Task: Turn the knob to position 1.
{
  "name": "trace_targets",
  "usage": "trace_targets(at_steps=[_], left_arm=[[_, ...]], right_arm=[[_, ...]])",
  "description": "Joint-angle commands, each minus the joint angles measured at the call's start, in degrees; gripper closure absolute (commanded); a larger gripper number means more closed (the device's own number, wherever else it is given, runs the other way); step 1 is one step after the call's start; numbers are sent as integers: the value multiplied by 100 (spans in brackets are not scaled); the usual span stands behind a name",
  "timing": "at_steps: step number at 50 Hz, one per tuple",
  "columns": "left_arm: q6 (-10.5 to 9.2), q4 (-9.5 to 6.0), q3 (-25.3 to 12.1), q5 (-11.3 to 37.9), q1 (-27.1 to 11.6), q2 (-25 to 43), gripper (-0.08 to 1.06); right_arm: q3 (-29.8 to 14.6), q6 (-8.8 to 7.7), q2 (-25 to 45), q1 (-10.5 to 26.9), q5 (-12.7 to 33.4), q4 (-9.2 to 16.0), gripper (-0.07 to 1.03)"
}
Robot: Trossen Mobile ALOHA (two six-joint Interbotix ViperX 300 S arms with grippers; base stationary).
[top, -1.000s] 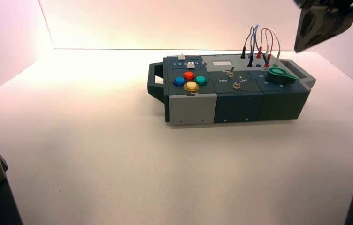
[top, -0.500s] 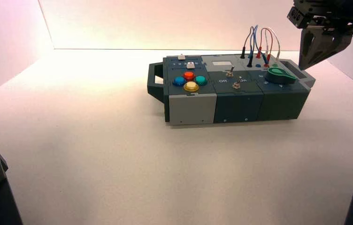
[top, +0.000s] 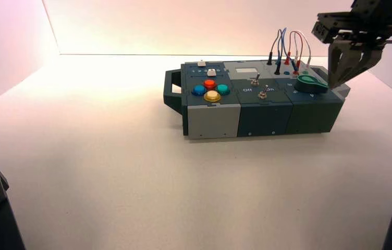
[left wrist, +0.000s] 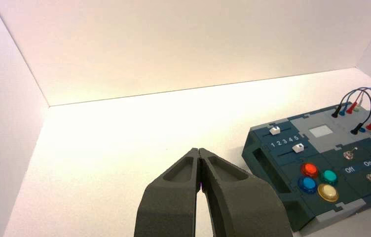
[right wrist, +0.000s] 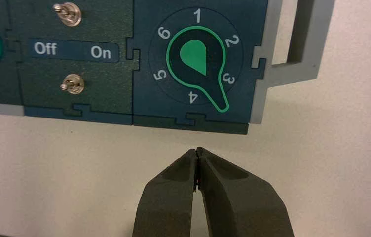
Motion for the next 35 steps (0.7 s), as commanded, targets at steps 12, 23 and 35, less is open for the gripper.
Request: trace_targets(at_steps=[12, 23, 35], left_arm=[[0, -9, -193, -35, 9, 79, 101], [9, -9, -193, -35, 9, 79, 101], [0, -9, -202, -35, 9, 79, 101]], right_arm=[[-343, 0, 237, -9, -114, 18, 99], [-396, 9, 448, -9, -176, 0, 99], [-396, 9, 712, -9, -255, -9, 99]])
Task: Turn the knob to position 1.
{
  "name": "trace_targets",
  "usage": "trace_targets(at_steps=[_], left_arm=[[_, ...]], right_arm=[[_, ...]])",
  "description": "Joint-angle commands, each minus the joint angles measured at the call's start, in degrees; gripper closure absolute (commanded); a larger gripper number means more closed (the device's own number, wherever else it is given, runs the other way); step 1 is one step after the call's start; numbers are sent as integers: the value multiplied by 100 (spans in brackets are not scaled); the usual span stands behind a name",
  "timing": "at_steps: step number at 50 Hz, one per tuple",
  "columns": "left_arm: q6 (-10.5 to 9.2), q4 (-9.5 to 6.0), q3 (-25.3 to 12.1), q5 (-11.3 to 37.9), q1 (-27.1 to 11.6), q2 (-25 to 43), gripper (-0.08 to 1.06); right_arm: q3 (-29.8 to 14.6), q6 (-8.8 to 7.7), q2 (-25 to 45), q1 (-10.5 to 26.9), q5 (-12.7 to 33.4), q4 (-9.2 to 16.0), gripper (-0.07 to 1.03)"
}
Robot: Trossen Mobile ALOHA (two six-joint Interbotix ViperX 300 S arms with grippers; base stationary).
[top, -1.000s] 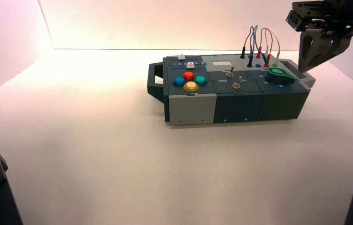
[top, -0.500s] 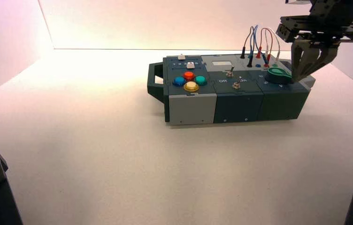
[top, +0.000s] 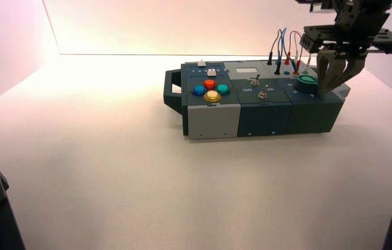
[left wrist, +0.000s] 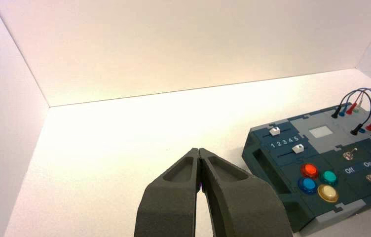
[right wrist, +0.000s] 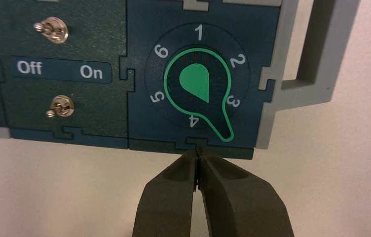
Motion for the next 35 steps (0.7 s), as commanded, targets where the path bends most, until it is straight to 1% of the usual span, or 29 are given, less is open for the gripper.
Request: trace_targets(at_steps=[1, 11, 25, 35], left_arm=[[9, -9, -202, -35, 18, 79, 101], [0, -9, -202, -35, 18, 62, 101], [0, -9, -193, -35, 18, 44, 101], [0, -9, -202, -35, 18, 44, 101]], right_arm=[[-141, 18, 44, -18, -44, 0, 99], [-176, 18, 79, -44, -35, -18, 99], [-237, 18, 70, -299, -9, -88, 99], [-308, 18, 79, -343, -9, -105, 99]])
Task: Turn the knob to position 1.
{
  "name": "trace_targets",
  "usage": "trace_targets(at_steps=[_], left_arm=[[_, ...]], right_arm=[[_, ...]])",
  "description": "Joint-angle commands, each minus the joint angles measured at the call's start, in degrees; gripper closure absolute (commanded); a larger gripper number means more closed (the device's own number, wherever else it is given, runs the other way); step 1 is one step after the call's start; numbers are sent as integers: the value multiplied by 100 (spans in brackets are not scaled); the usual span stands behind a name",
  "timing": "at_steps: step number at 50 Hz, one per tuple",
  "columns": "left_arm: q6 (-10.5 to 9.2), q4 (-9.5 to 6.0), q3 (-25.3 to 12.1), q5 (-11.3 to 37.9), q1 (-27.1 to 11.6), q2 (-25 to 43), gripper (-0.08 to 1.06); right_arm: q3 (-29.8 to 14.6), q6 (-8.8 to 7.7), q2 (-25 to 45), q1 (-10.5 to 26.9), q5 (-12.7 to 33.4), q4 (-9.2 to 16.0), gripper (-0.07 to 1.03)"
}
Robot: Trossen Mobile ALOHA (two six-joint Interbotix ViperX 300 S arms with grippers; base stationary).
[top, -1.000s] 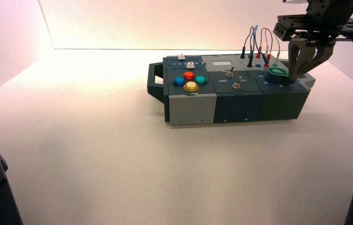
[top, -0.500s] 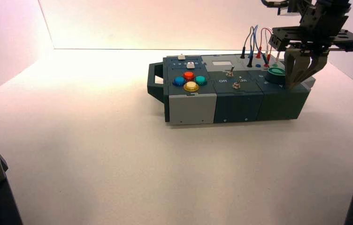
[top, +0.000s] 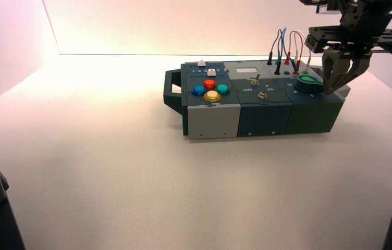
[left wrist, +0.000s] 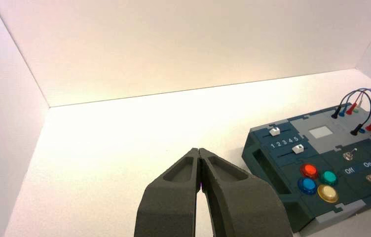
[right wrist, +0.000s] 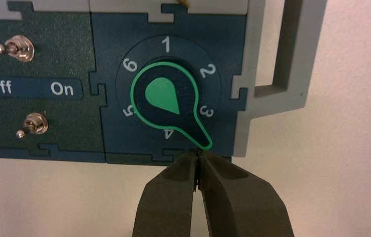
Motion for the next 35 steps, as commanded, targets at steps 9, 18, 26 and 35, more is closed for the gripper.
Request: trace_targets(at_steps=[9, 18, 26, 35], left_arm=[[9, -9, -193, -35, 9, 44, 101], [9, -9, -193, -35, 9, 44, 101], [0, -9, -193, -35, 9, 44, 101], [0, -9, -193, -35, 9, 44, 101]], right_arm=[[-316, 26, -9, -26, -18, -18, 99], [-466, 26, 114, -26, -18, -9, 99], [-536, 18, 246, -26, -26, -18, 99], [-571, 18, 360, -26, -26, -26, 99]])
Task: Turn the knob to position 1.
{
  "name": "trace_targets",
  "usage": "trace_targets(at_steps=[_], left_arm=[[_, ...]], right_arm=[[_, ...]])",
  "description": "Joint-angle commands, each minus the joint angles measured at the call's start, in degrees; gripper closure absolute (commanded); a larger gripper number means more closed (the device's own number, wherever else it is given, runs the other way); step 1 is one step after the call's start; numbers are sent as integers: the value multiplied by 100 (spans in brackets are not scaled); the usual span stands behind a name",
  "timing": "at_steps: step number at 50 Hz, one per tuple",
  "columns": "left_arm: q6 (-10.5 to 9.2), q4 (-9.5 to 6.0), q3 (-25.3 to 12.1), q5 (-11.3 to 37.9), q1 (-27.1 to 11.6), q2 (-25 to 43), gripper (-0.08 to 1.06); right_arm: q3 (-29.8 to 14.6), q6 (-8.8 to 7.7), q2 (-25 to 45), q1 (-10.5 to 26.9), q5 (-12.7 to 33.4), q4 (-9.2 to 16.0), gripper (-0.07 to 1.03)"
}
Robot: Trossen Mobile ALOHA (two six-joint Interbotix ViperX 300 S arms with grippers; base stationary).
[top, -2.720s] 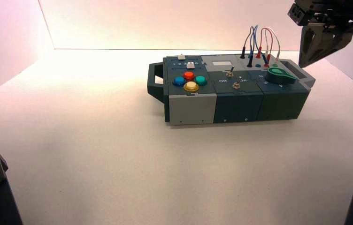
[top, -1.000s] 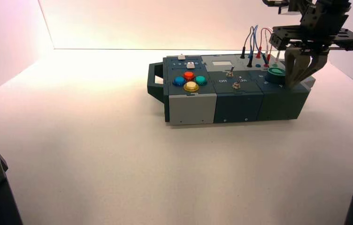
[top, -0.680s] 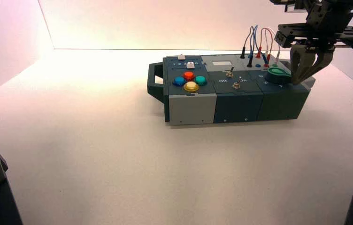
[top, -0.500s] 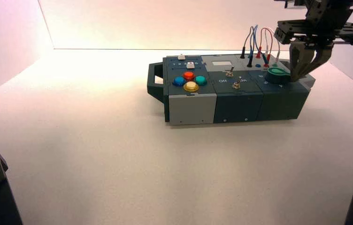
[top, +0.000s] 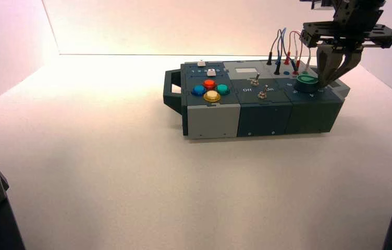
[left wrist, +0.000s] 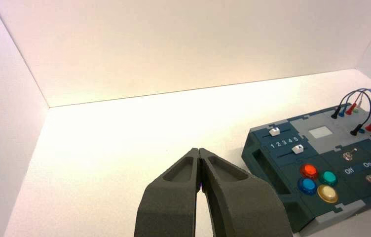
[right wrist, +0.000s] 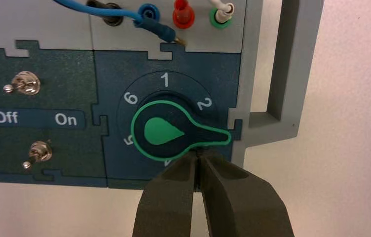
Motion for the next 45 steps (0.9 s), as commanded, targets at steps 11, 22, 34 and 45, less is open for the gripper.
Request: trace_targets(at_steps=[11, 22, 34, 45], left_arm=[[0, 0, -193, -35, 18, 44, 101], [0, 0, -193, -35, 18, 44, 101], [0, 0, -202, -35, 18, 35, 101], [9, 0, -202, -35, 18, 44, 101]], right_arm=[[-167, 18, 18, -26, -44, -35, 99], [-246, 18, 18, -132, -44, -70, 99], [-272, 26, 62, -211, -53, -114, 99], [-308, 18, 123, -211, -132, -114, 99]])
